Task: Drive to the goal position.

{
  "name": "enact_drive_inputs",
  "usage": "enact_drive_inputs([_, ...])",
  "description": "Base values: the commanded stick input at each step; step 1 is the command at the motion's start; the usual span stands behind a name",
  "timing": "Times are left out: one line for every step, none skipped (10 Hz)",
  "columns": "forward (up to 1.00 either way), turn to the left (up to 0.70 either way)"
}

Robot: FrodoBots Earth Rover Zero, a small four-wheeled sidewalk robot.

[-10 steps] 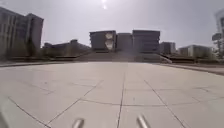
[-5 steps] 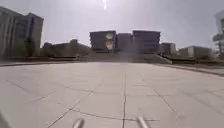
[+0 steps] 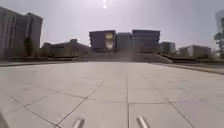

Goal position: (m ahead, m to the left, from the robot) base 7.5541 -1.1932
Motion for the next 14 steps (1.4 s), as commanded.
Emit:
enact_drive_inputs([0.70, 0.01])
enact_drive_inputs([0.70, 0.01])
enact_drive_inputs([0.70, 0.01])
enact_drive_inputs([0.70, 0.01])
enact_drive_inputs([0.70, 0.01])
enact_drive_inputs([0.70, 0.01])
enact_drive_inputs([0.70, 0.01])
enact_drive_inputs([0.70, 0.01])
enact_drive_inputs([0.70, 0.01])
enact_drive_inputs([0.70, 0.01])
enact_drive_inputs([0.70, 0.01])
enact_drive_inputs([0.70, 0.01])
enact_drive_inputs([0.70, 0.01])
enact_drive_inputs([0.70, 0.01])
